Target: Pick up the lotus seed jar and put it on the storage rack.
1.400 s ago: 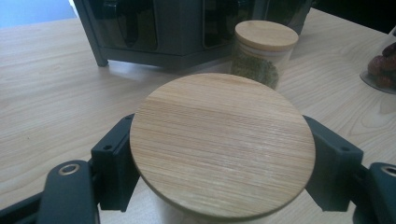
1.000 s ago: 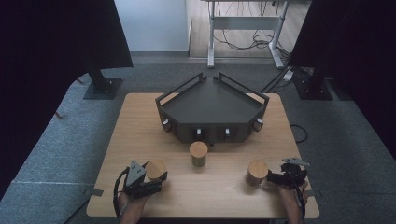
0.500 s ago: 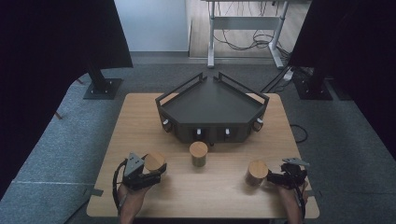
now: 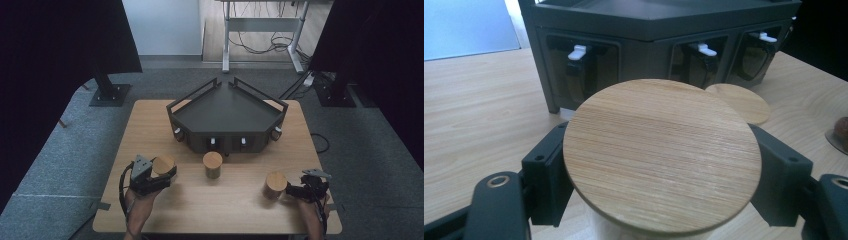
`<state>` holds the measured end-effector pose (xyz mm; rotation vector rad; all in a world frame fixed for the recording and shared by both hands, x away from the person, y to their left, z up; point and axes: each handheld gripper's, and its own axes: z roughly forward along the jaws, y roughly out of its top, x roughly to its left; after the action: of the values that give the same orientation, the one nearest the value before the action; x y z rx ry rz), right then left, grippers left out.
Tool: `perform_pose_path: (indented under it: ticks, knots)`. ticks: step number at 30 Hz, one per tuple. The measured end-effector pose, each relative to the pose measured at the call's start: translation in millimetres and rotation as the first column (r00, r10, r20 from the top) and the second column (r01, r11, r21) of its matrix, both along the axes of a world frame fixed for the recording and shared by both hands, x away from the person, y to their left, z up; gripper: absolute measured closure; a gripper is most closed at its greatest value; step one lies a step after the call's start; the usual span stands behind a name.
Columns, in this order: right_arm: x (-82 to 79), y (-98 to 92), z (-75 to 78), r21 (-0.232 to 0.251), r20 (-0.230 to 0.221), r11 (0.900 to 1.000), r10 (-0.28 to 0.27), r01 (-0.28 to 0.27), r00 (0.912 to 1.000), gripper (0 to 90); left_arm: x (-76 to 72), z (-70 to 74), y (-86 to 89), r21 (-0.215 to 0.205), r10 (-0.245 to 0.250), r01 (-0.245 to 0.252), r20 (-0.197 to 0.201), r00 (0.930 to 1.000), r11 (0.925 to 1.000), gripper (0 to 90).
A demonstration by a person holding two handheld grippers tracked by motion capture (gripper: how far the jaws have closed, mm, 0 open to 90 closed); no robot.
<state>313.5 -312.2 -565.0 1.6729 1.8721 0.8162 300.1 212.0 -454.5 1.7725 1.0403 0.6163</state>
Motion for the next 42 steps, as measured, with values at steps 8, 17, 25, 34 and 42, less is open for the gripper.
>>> perform_pose_path:
  ticks: [8,17,25,34,42]
  knots:
    - [0.0,0.0,0.0,0.000,0.000,1.000,0.001,-0.001,1.0000,0.0,8.3,10.0,-1.8,0.008,0.004,-0.004,0.016,0.9999,1.0000,24.2]
    - [0.0,0.0,0.0,0.001,0.000,1.000,0.001,-0.001,1.0000,0.0,21.4,19.7,-3.1,0.005,0.015,-0.015,0.029,0.9995,0.9999,24.2]
    - [0.0,0.0,0.0,0.001,0.000,1.000,0.001,-0.001,1.0000,0.0,29.8,25.3,-4.7,0.016,0.017,-0.017,0.031,0.9994,0.9997,24.2]
    - [0.0,0.0,0.0,0.001,0.000,1.000,0.001,-0.001,1.0000,0.0,38.9,33.3,-8.8,0.024,0.011,-0.012,0.041,0.9991,0.9996,24.2]
    - [0.0,0.0,0.0,0.001,0.000,1.000,0.002,-0.002,1.0000,0.0,47.8,41.9,-12.4,0.030,0.004,-0.006,0.048,0.9989,0.9995,24.2]
